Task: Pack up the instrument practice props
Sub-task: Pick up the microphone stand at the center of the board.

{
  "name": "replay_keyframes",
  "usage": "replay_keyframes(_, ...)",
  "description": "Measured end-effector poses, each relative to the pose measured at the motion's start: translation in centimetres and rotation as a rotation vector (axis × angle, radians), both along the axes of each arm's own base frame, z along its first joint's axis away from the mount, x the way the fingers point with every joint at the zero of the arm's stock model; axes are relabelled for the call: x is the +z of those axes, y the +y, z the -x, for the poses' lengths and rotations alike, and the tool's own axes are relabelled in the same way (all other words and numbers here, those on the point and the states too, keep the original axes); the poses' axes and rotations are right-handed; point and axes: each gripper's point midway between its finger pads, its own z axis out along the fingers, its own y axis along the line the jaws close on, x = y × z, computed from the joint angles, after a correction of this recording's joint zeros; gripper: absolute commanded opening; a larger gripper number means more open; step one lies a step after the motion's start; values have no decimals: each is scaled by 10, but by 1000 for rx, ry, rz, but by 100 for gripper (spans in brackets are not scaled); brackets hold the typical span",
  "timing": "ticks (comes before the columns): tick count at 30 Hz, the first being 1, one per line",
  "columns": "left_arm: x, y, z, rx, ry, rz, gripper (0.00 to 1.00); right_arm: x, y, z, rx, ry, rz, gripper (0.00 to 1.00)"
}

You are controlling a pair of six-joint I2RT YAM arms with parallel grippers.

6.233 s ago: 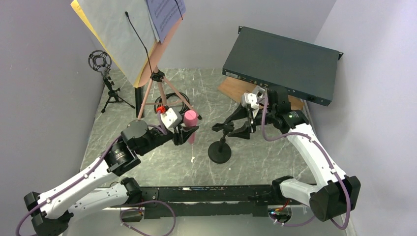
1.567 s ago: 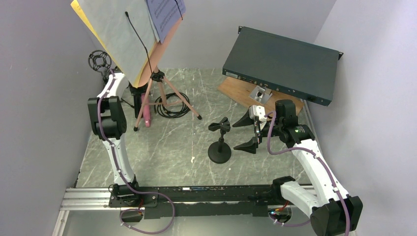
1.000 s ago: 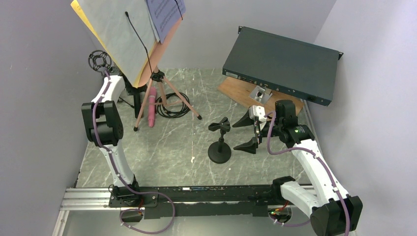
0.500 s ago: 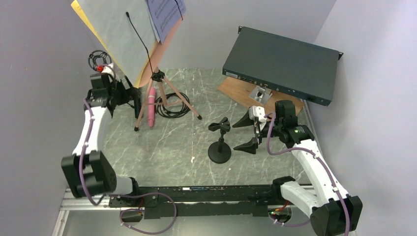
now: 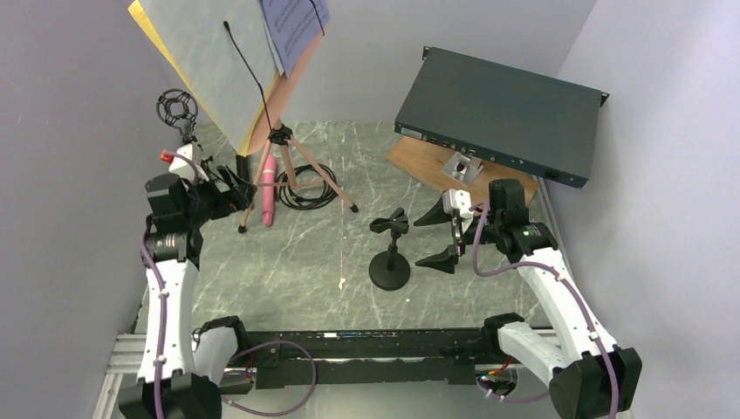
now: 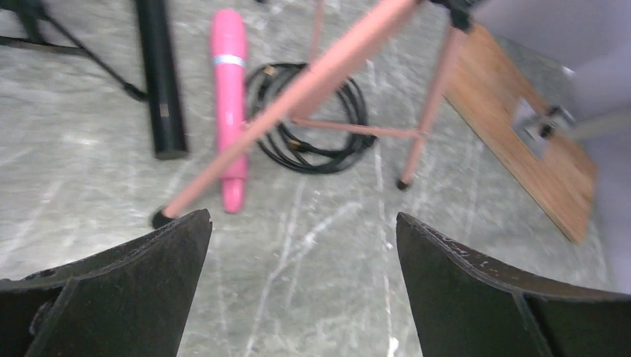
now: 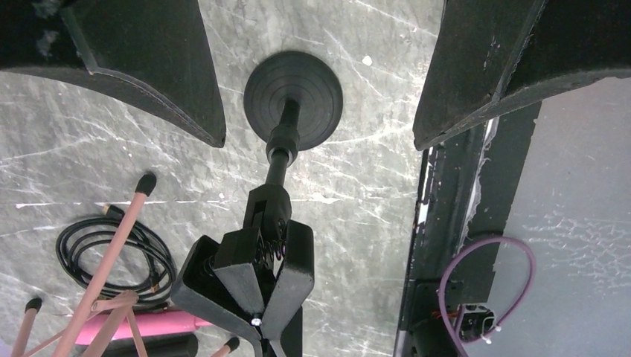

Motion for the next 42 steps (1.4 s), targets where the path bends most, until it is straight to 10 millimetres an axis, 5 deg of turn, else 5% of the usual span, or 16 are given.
replay_keyframes(9,-4,-69,46,-292,-71,190,99,-5,-3,-2,-9,-7,5,99)
replay_keyframes(14,-8,-133,71,-531,-84,231,98,-6,-6,-4,-18,-21,7,99)
replay_keyframes(19,-28,-206,97,-777,-28,178,97,-11,-8,-6,-27,-25,11,99)
replay_keyframes(24,-64,-256,112,-920,-1,38,97,-12,-10,-8,-31,-35,13,99)
replay_keyframes(28,-71,-295,127,-1047,-112,-66,98,-14,-10,-8,-29,-42,15,99)
replay_keyframes(33,-74,-327,119,-1096,-275,-149,98,-15,-10,-8,-28,-46,16,99)
replay_keyframes(42,-72,-345,100,-1067,-470,-152,90,-16,-10,-8,-26,-52,18,99)
